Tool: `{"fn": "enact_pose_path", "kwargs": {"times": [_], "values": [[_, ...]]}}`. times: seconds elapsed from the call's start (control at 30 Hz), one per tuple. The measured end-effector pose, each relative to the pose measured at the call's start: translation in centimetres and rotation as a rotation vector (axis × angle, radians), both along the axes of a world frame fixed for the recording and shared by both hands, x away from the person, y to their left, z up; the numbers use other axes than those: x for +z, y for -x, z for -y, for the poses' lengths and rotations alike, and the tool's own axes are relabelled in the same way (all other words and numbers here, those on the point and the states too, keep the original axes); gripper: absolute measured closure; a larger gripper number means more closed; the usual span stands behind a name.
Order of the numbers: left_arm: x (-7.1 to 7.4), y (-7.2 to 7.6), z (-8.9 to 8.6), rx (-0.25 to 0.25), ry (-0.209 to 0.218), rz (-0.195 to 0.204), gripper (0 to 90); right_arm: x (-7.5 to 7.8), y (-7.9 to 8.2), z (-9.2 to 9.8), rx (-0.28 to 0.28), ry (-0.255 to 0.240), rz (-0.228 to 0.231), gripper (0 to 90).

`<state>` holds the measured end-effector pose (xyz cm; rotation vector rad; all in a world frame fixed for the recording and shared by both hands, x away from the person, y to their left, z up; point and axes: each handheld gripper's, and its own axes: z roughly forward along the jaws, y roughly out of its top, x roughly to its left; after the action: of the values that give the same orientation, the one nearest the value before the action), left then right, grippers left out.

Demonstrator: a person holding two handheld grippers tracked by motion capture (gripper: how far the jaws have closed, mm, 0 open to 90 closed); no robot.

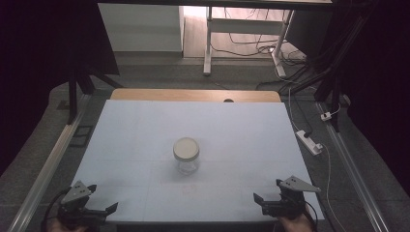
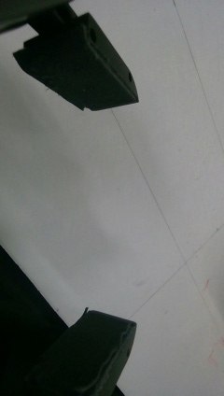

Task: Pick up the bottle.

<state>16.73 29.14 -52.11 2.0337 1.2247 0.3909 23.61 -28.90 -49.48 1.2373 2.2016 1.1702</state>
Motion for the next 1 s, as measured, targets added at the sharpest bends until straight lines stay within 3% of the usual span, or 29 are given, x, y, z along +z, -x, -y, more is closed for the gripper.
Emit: {"fn": "enact_pose_path", "kwargs": {"times": [0.1,0.37,0.77,1.0], "values": [[-0.02,-0.02,0.15,-0.003,-0.011,-0.002,0.0,-0.01,0.02,-0.10,0.009,0.007,0.000,0.0],[0.00,-0.18,0.10,-0.018,0.017,-0.004,0.0,-0.03,-0.02,-0.19,0.021,0.012,-0.004,0.0],[-0.12,-0.36,0.16,-0.023,0.013,-0.023,0.0,-0.03,-0.06,-0.30,0.030,0.017,-0.006,0.0],[0.10,-0.41,0.28,-0.037,0.028,-0.007,0.0,-0.05,-0.08,-0.32,0.031,0.019,-0.006,0.0]]}}
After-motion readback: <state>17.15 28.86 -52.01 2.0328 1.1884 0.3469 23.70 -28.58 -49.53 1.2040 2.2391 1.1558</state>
